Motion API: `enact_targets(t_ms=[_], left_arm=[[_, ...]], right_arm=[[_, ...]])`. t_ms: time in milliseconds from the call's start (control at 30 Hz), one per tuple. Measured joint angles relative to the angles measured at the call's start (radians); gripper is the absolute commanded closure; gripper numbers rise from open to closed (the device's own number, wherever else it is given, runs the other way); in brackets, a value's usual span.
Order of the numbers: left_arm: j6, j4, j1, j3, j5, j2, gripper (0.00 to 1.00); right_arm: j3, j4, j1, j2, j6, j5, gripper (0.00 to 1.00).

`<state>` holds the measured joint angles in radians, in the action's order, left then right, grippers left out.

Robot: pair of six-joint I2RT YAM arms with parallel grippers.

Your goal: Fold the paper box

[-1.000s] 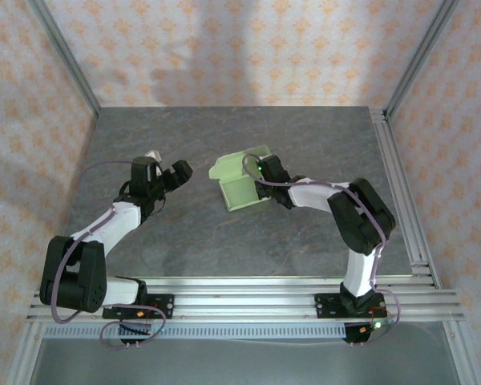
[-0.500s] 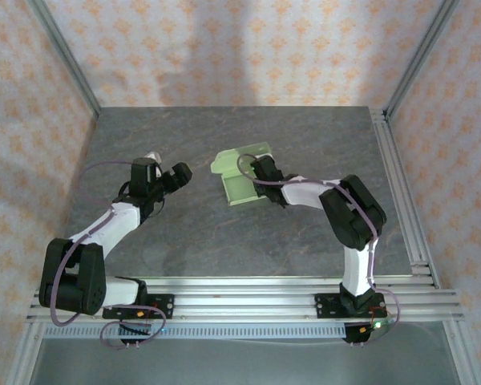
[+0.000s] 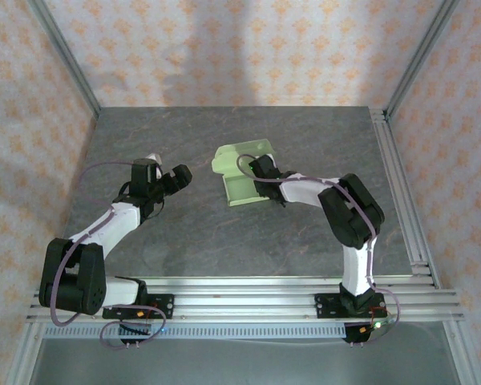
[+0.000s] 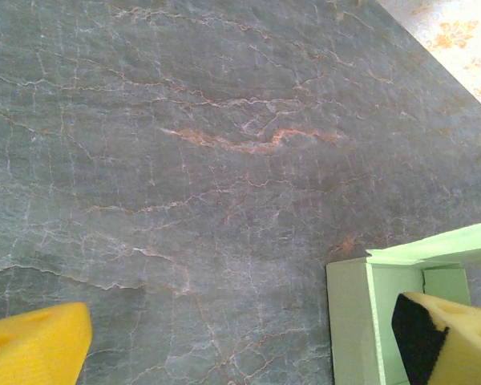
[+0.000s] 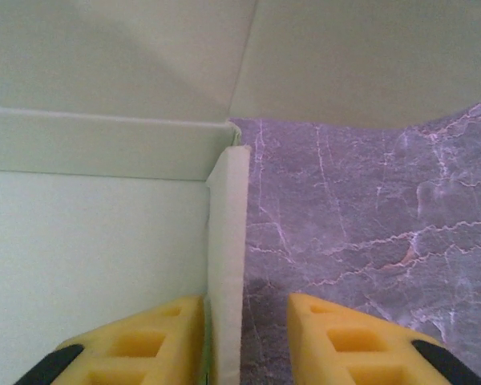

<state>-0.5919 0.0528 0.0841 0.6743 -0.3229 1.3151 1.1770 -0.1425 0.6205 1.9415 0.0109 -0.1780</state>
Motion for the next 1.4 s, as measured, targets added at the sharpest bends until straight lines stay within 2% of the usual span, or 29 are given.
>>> enact_targets(t_ms=[167,333,533,633,767,833,1033,1167,1400], left_arm=[[0.009,0.0,0.0,0.0,-0.001,0.0,0.02],[0.019,0.0,0.0,0.004,-0.021,0.003,0.02],[0.068,0.002,0.003,0.032,-0.085,0.024,0.03],[0.147,-0.027,0.043,0.097,-0.094,0.043,0.03],[0.315,-0.09,0.149,0.238,-0.092,0.08,0.03],[0.404,-0.117,0.181,0.298,-0.105,0.098,0.07],[0.678,-0.269,0.188,0.435,-0.127,0.154,0.22],[0.865,-0.452,0.188,0.627,-0.138,0.262,0.39],[1.069,-0.705,0.179,0.895,-0.14,0.446,0.41]], right_arm=[[-0.001,-0.001,0.0,-0.05,-0.007,0.02,0.55],[-0.016,0.008,0.0,-0.114,-0.009,0.053,0.41],[-0.073,0.027,-0.013,-0.211,0.022,0.155,0.2],[-0.116,0.049,-0.04,-0.281,0.046,0.227,0.16],[-0.185,0.093,-0.105,-0.394,0.062,0.338,0.15],[-0.217,0.118,-0.147,-0.448,0.056,0.391,0.15],[-0.285,0.156,-0.205,-0.555,0.05,0.483,0.15],[-0.302,0.16,-0.204,-0.572,0.05,0.517,0.16],[-0.324,0.16,-0.204,-0.572,0.031,0.523,0.16]])
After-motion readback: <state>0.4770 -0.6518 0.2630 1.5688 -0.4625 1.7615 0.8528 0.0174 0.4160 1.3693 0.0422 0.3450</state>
